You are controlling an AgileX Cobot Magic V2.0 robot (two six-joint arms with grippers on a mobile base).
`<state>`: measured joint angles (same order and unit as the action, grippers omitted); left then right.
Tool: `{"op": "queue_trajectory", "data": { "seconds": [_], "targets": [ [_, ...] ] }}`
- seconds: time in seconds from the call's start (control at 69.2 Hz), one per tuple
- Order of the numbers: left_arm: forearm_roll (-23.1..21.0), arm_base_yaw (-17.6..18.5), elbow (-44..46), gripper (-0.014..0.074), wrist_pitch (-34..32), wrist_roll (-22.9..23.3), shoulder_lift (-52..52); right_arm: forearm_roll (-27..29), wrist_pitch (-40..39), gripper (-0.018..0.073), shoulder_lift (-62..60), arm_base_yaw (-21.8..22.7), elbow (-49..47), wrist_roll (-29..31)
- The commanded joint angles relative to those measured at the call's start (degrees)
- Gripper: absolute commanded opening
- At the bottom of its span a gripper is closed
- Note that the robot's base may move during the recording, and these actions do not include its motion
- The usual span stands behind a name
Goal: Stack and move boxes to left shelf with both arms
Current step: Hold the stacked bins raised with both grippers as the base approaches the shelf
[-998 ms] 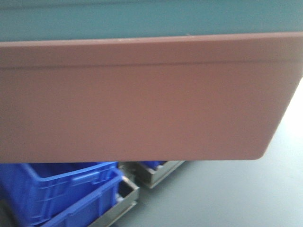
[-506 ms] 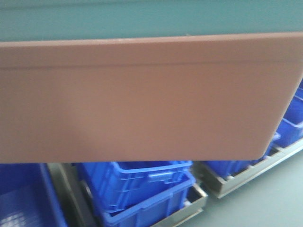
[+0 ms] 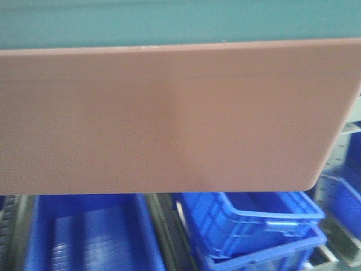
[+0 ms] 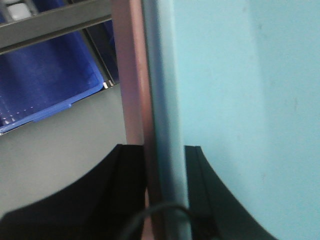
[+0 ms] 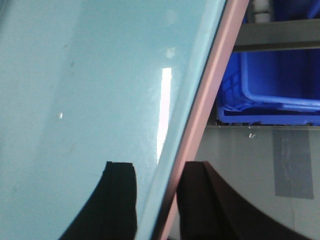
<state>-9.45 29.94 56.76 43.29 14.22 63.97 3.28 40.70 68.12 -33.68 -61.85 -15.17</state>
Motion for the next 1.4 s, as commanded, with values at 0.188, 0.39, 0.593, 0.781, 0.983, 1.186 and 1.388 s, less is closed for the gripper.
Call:
{"op": "queue_trajectory", "data": {
  "seconds": [0.188,0.39,0.593,0.781,0.983,1.186,1.388],
  "targets": [
    [-0.03,-0.12,2.21,-0.0003,-5.54,-1.65,-1.89,-2.19,-4.24,0.0055,-2.40,0.39,-1.84,4.03],
    [-0.03,-0.12,2.21,-0.0003,-5.54,-1.65,-1.89,-2.19,-4.24,0.0055,-2.40,0.39,-1.84,4.03],
    [-0.03,-0.12,2.21,-0.0003,-5.54,-1.65,-1.89,-2.19,-4.24,0.0055,-2.40,0.39,-1.84,4.03],
    [-0.03,-0.12,2.21,-0.0003,-5.54,-1.65,-1.89,-2.19,-4.24,0.0055,-2.40,0.39,-1.84,4.03],
    [-0.03,-0.12,2.21,-0.0003,-5.54,-1.65,-1.89,-2.19,-4.24,0.0055,-2.40,0.39,-1.84,4.03],
    [-0.03,-0.12,2.21,-0.0003,-5.54,-1.65,-1.89,-2.19,-4.54,0.0055,-2.40,0.36,-1.84,4.03],
    [-0.03,-0.12,2.21,-0.0003,-5.54,-1.65,-1.89,-2.19,-4.54,0.0055,-2.40,0.36,-1.84,4.03]
  ]
}}
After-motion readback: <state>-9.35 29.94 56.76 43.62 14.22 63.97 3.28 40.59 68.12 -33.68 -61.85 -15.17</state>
